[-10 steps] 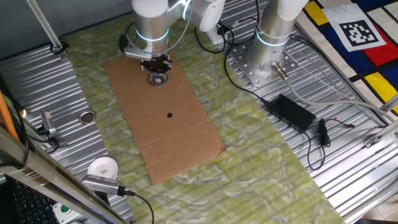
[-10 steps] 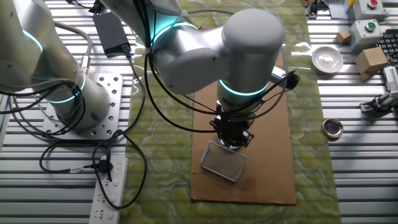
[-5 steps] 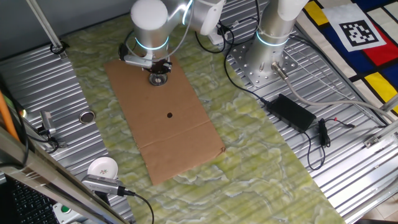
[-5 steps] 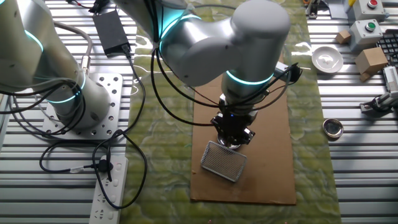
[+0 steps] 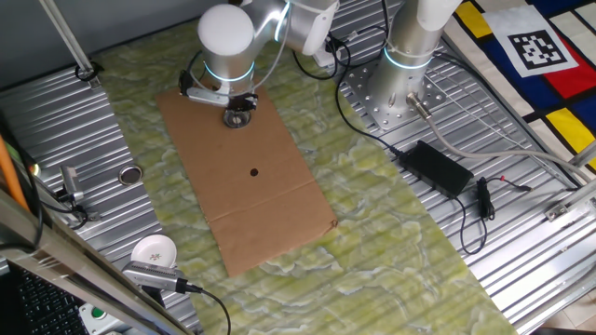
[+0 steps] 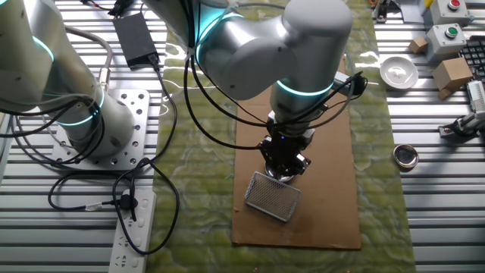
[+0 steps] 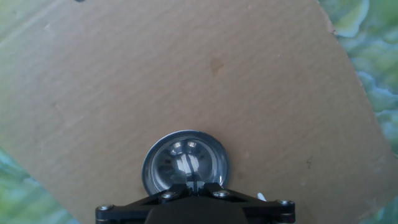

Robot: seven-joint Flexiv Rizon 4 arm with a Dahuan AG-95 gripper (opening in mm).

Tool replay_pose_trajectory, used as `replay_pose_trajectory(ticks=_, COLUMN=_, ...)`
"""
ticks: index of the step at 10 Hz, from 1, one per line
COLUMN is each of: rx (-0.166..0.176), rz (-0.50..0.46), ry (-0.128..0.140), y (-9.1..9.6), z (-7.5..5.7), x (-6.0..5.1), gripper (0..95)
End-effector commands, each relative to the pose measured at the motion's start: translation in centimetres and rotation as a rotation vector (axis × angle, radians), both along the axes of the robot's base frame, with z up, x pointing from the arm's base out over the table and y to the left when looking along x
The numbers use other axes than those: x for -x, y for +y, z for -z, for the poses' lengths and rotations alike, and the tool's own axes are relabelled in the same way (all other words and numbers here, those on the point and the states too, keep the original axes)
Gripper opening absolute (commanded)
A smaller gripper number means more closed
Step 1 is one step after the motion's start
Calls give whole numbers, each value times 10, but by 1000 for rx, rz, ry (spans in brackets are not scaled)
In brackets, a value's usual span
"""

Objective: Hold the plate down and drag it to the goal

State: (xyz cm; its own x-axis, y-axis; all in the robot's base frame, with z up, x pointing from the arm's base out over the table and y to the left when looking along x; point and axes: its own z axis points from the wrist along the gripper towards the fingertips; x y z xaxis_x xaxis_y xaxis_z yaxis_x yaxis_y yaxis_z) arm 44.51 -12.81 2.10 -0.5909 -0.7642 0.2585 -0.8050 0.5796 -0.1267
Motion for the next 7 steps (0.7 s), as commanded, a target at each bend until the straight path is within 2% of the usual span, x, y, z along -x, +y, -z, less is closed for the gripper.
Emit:
replay_pose_trajectory(ticks=1, rx=5, rz=-1, ry=2, y=0, z=-1, x=0, gripper=0)
replay_pose_trajectory(ticks=7, rx=28, rz=-25, ry=8, y=-1, z=-1, x=0, gripper=0)
